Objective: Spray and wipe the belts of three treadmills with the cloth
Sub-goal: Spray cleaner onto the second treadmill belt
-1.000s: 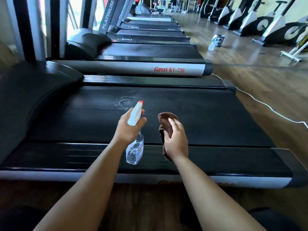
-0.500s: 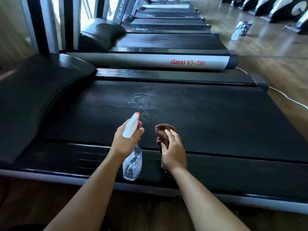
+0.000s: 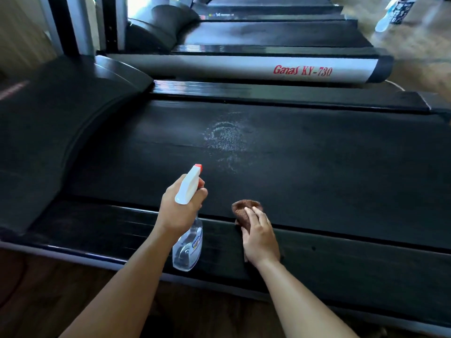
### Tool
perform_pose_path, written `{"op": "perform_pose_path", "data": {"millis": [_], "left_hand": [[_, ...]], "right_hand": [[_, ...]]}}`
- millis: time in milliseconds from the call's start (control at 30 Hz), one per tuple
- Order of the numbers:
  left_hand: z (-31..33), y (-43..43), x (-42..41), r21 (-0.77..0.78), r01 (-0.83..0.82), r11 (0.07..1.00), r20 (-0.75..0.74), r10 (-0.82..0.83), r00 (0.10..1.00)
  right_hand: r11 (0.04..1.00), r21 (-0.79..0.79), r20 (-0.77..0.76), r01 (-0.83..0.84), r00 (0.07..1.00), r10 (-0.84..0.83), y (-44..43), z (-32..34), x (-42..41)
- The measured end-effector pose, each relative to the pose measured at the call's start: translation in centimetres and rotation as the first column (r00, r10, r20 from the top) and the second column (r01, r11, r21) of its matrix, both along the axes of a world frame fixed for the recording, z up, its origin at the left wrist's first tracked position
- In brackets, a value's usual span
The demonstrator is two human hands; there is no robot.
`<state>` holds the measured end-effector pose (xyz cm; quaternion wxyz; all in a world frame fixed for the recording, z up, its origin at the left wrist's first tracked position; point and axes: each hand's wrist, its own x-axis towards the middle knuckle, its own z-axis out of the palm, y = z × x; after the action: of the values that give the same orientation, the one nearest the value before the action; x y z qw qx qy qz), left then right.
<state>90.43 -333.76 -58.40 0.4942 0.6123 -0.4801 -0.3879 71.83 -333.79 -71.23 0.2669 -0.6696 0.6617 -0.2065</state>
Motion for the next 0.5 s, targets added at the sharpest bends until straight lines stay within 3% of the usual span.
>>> {"op": "perform_pose_path", "data": {"millis": [133,500], "left_hand": [[-0.8,0.2,0.8,0.015,-0.049,0.999,0.004,0.049,0.999],[-0.2,0.5,1.3,0.04,-0.149,0.988,0.007,0.148,0.989]], "right_hand": [[0.999,-0.048,-0.117,-0.016,0.993,0.011,0.4,-1.3,0.3],[0.996,-0.068,-0.116,-0.052,0.992,0.043,0.2,-2.2,-0.5]]}}
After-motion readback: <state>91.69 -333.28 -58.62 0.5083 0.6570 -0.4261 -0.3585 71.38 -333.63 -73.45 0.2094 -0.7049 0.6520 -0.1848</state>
